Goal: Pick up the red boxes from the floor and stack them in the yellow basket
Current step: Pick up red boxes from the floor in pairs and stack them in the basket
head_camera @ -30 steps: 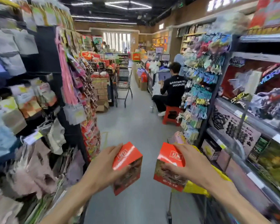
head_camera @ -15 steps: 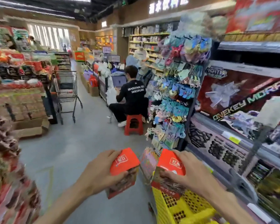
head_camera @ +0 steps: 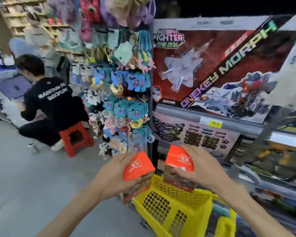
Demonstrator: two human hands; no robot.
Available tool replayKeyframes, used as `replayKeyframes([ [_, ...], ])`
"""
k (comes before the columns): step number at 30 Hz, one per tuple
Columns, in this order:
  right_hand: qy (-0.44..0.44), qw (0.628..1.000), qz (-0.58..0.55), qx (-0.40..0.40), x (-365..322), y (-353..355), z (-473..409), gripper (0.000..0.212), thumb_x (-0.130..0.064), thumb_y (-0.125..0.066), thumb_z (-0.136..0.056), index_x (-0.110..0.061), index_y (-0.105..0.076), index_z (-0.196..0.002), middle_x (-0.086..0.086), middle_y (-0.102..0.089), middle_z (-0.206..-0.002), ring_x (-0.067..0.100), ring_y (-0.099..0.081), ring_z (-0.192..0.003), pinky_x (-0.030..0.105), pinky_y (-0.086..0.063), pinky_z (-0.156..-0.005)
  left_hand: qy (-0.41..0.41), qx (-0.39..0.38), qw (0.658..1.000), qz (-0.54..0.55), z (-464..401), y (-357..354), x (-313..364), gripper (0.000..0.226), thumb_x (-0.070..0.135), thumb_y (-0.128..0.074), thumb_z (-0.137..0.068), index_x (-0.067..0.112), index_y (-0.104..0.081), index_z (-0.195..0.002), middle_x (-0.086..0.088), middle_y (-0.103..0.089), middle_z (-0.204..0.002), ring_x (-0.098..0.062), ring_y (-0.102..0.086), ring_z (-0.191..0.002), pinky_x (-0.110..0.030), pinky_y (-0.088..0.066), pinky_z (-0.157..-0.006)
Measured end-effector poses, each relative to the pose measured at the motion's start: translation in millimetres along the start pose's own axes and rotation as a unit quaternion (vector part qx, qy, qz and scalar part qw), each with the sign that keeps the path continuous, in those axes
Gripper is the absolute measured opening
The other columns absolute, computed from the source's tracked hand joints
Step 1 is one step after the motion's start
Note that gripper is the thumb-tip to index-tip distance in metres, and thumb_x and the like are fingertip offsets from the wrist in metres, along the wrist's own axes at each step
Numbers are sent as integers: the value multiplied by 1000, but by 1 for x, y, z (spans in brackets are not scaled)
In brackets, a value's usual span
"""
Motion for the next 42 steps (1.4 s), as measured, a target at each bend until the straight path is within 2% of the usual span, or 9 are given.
replayKeyframes([
  [4,-96,995,-4,7,27,-14,-19,97,-83,-49,-72,-23,-36,-147,-4,-46,-139,15,-40,-131,34,-42,-101,-74,-61,995,-3,-76,-44,-14,94,80,-51,-77,31,-29,-153,6,-45,-145,-19,-43,-132,-39,-42,-105],
  [7,-170,985,2,13,50,-31,-22,97,-85,-48,-70,-23,-38,-145,-3,-49,-132,18,-45,-126,37,-46,-98,-138,-110,984,12,-121,-86,-17,93,76,-58,-77,26,-34,-152,3,-52,-138,-20,-49,-124,-33,-40,-102],
  [11,-255,967,12,8,79,-71,-21,93,-87,-44,-71,-29,-37,-144,-8,-50,-127,16,-48,-120,36,-48,-94,-208,-168,964,-2,-173,-155,-21,91,77,-59,-69,24,-47,-143,1,-60,-131,-23,-58,-115,-42,-45,-94],
  [15,-327,945,9,-3,105,-127,-10,99,-92,-35,-70,-23,-45,-140,-5,-52,-119,19,-52,-112,39,-52,-89,-253,-236,938,-20,-198,-247,-40,94,92,-31,-75,20,-57,-130,-1,-66,-122,-23,-66,-101,-40,-54,-81],
  [19,-369,929,15,-15,126,-201,-3,97,-91,-38,-72,-19,-52,-136,2,-59,-117,27,-59,-108,41,-55,-82,-241,-285,927,-38,-207,-350,-76,87,82,-57,-70,28,-48,-138,7,-58,-129,-20,-62,-111,-48,-49,-88],
  [28,-366,929,-20,-55,165,-376,5,93,-82,-56,-72,-20,-48,-141,-5,-58,-117,23,-57,-106,41,-56,-74,-242,-364,898,-57,-193,-534,-152,95,52,-65,-79,26,-15,-156,4,-26,-158,-22,-29,-142,-39,-23,-114],
  [34,-354,931,-17,-88,174,-440,8,91,-83,-50,-73,-20,-50,-139,-5,-59,-115,21,-55,-105,40,-56,-73,-216,-377,898,-63,-185,-598,-179,94,45,-72,-80,22,-21,-155,-4,-31,-158,-30,-32,-144,-45,-27,-115],
  [38,-335,938,-17,-94,183,-470,2,91,-79,-53,-73,-17,-49,-140,-1,-59,-115,25,-56,-104,44,-55,-79,-212,-374,901,-65,-186,-615,-179,95,47,-69,-83,23,-13,-156,2,-23,-159,-25,-23,-145,-43,-20,-117],
  [42,-291,949,3,-126,196,-497,-9,92,-79,-51,-74,-16,-47,-141,2,-60,-117,26,-56,-104,46,-49,-92,-241,-329,907,-102,-186,-610,-178,102,45,-79,-71,20,-25,-154,0,-40,-151,-26,-38,-135,-48,-33,-112],
])
Point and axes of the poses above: each hand's wrist, its own z-axis away from the middle knuckle, its own y-axis out of the back of the hand, x = y × z, the point moved 8 cm from there along -z, towards the middle knuckle
